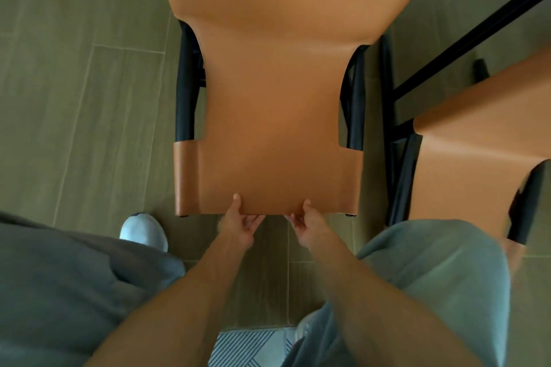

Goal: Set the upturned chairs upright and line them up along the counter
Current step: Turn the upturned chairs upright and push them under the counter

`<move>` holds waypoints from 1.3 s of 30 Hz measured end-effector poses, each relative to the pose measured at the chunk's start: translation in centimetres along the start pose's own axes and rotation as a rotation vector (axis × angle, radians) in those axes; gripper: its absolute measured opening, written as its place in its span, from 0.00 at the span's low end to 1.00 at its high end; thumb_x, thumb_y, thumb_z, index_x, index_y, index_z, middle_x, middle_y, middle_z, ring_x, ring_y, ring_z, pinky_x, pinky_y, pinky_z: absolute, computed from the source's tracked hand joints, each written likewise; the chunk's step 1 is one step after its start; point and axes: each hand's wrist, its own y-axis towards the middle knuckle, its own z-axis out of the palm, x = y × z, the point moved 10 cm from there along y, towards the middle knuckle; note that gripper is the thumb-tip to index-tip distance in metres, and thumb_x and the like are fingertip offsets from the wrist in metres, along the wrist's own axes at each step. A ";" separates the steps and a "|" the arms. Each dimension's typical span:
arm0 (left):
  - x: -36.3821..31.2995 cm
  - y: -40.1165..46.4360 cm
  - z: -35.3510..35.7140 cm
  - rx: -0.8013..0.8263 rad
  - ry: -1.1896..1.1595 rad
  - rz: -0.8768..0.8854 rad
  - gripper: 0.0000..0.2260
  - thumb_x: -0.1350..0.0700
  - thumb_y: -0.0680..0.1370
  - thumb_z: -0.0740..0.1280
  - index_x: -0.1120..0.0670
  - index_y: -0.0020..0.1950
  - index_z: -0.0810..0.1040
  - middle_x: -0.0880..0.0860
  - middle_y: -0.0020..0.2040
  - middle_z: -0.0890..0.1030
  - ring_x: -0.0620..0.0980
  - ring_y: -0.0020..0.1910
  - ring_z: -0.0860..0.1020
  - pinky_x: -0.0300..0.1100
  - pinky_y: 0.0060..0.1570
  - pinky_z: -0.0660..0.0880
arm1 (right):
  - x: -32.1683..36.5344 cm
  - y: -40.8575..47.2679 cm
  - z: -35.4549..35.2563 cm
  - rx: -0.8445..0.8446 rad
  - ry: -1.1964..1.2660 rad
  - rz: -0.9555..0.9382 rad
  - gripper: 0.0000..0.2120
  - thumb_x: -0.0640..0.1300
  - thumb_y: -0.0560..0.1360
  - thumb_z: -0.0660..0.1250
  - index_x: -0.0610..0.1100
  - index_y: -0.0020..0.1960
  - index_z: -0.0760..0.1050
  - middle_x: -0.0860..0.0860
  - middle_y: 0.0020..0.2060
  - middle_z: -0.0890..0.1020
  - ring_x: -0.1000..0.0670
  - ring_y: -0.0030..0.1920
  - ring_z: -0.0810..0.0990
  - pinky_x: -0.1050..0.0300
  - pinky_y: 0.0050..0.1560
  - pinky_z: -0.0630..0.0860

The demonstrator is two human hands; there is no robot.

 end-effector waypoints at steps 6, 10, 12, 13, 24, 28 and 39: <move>-5.6 -12.4 3.2 0.005 0.046 0.017 0.20 0.57 0.84 0.62 0.63 0.75 0.66 0.65 0.68 0.76 0.57 0.45 0.81 0.59 0.57 0.75 | 4.7 -12.6 1.8 -0.021 0.020 -0.086 0.20 0.42 0.85 0.60 0.36 0.74 0.65 0.36 0.68 0.75 0.38 0.47 0.82 0.65 0.18 0.73; -10.4 -21.1 6.5 0.034 0.087 0.037 0.19 0.57 0.85 0.60 0.64 0.74 0.66 0.64 0.68 0.76 0.60 0.56 0.80 0.57 0.67 0.73 | 8.6 -22.4 3.4 -0.028 -0.012 -0.150 0.17 0.41 0.83 0.62 0.35 0.70 0.69 0.39 0.53 0.80 0.45 0.36 0.79 0.63 0.21 0.76; -12.8 -25.5 8.2 0.038 0.131 0.051 0.19 0.58 0.84 0.61 0.64 0.73 0.67 0.63 0.60 0.80 0.60 0.54 0.81 0.55 0.61 0.78 | 10.6 -27.1 4.1 -0.033 -0.008 -0.154 0.14 0.40 0.83 0.64 0.36 0.67 0.70 0.42 0.44 0.79 0.46 0.36 0.80 0.61 0.24 0.78; -13.9 -27.3 8.9 0.037 0.146 0.060 0.17 0.58 0.84 0.62 0.65 0.71 0.69 0.61 0.52 0.81 0.58 0.47 0.81 0.55 0.55 0.80 | 11.5 -29.4 4.4 -0.038 -0.001 -0.156 0.13 0.40 0.82 0.64 0.36 0.65 0.71 0.42 0.43 0.79 0.46 0.36 0.81 0.61 0.24 0.78; -22.5 -46.1 16.2 -0.041 0.240 -0.036 0.06 0.61 0.82 0.67 0.63 0.55 0.76 0.64 0.54 0.82 0.61 0.55 0.84 0.52 0.55 0.81 | 21.0 -48.5 7.0 -0.178 -0.007 -0.149 0.08 0.41 0.80 0.69 0.37 0.48 0.74 0.40 0.40 0.84 0.43 0.42 0.87 0.54 0.49 0.85; -27.6 -49.6 19.4 -0.045 0.260 -0.036 0.07 0.62 0.81 0.67 0.64 0.57 0.77 0.64 0.44 0.82 0.60 0.41 0.84 0.53 0.52 0.83 | 23.8 -52.7 10.6 -0.198 -0.013 -0.129 0.08 0.41 0.81 0.67 0.35 0.49 0.77 0.41 0.38 0.83 0.45 0.48 0.87 0.55 0.57 0.82; -39.1 -51.2 35.1 0.058 0.326 0.120 0.05 0.68 0.79 0.68 0.65 0.54 0.75 0.66 0.45 0.82 0.62 0.31 0.84 0.56 0.37 0.84 | 38.5 -55.7 21.9 -0.068 0.035 -0.245 0.11 0.34 0.78 0.68 0.34 0.59 0.74 0.35 0.46 0.84 0.38 0.40 0.87 0.53 0.34 0.85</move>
